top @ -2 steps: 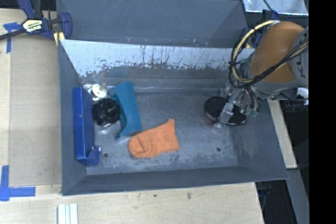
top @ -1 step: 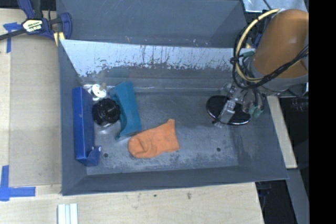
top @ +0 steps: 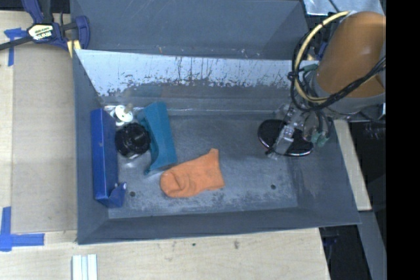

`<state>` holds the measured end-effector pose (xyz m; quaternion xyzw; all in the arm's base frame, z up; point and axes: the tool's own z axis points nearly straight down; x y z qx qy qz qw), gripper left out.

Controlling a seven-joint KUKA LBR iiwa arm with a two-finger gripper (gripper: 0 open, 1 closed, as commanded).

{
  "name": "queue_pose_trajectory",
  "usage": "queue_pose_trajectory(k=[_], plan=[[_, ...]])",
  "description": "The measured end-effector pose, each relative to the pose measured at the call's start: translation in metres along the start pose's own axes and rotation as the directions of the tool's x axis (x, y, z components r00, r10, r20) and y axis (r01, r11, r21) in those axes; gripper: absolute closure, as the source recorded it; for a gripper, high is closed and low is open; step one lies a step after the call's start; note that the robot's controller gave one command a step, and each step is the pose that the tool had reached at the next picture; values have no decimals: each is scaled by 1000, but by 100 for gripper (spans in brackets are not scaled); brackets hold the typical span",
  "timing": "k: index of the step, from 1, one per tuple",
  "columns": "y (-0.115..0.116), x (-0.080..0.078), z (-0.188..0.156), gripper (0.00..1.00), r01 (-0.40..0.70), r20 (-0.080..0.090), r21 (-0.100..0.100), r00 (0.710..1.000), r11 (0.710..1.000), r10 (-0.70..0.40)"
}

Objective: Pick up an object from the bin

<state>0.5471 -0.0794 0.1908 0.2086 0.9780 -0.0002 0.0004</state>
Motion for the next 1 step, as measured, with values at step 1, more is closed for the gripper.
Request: queue_pose_trajectory(k=[1], plan=[[-13,5,-41,100,-6,-8,1,1000,1000,6]])
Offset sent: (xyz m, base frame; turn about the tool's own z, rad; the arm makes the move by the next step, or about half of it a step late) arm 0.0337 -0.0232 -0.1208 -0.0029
